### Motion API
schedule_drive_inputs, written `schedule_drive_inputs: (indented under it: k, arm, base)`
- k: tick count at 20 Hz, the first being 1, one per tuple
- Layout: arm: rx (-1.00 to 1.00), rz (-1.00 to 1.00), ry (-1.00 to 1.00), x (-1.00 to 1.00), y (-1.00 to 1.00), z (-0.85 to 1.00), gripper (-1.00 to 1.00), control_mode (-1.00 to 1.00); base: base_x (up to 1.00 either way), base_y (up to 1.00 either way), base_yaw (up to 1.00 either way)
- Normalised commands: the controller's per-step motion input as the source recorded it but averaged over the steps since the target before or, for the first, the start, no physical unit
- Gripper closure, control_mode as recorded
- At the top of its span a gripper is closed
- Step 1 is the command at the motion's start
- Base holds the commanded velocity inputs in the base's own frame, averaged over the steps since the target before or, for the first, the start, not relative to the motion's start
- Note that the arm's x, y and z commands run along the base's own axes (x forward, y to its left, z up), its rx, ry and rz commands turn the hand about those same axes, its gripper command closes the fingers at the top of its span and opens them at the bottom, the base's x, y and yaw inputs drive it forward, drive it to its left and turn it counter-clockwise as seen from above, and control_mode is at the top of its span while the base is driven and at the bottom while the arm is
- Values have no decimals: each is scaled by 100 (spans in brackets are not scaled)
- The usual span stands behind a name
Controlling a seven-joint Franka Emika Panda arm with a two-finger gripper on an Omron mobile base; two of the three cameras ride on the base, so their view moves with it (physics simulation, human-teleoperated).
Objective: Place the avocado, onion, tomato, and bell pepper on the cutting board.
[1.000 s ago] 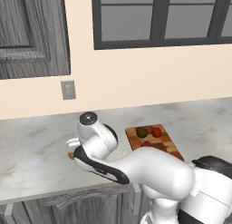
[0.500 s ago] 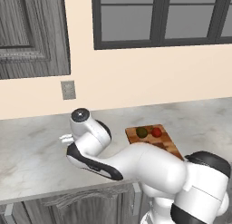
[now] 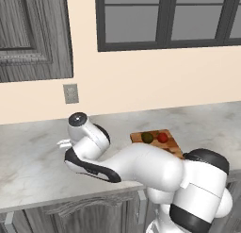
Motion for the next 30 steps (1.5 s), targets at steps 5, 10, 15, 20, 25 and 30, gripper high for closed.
schedule_drive_inputs:
  k: [5, 10, 15, 20, 25, 30]
  arm:
    - [0, 0, 0, 0, 7, -20, -100, -100]
    - [1, 0, 0, 9, 1, -18, -100, -100]
    - [0, -1, 0, 20, 7, -18, -100, -100]
    - [0, -1, 0, 20, 11, -19, -100, -100]
    - [0, -2, 0, 5, 7, -14, -100, -100]
    - [0, -1, 0, 0, 2, -7, -100, -100]
  base:
    - [0, 0, 0]
    - [0, 0, 0]
    - [0, 0, 0]
    - [0, 0, 0]
    - [0, 0, 0]
    - [0, 0, 0]
